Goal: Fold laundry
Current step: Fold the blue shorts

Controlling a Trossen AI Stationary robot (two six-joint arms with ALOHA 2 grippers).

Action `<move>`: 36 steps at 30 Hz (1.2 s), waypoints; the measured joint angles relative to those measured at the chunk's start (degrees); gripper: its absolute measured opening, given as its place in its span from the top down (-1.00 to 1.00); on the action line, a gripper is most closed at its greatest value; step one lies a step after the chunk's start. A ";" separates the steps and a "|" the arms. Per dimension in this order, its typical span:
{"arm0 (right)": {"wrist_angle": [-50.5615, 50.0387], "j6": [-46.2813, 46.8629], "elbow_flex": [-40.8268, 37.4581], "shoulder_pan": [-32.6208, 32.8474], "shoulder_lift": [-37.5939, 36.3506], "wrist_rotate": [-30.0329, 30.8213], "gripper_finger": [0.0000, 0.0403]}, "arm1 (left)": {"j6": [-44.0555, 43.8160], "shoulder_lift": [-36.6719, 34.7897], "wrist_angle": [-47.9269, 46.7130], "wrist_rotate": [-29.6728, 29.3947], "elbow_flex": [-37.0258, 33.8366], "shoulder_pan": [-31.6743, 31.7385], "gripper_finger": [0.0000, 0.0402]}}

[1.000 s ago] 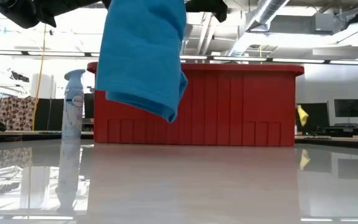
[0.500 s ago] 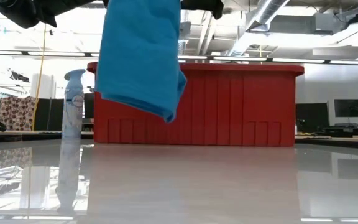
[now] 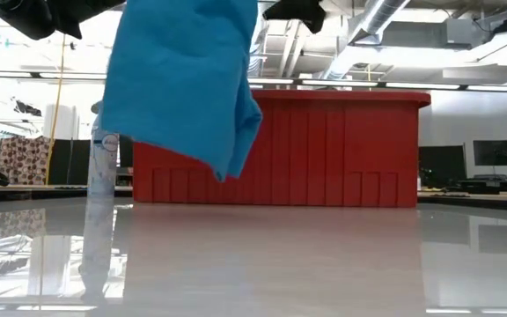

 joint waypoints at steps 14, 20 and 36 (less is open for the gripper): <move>2.47 -2.93 0.02 3.07 -1.04 -5.28 -0.32 | 1.82 -0.02 -1.03 0.95 0.00 -0.04 0.92; 3.09 -6.47 0.02 4.00 -1.06 -0.29 -0.51 | 3.41 -0.02 -0.74 1.04 0.00 -0.02 0.92; 7.54 -3.39 -0.04 3.38 1.14 -0.02 -0.67 | 7.21 -0.07 1.81 0.25 0.00 0.00 0.92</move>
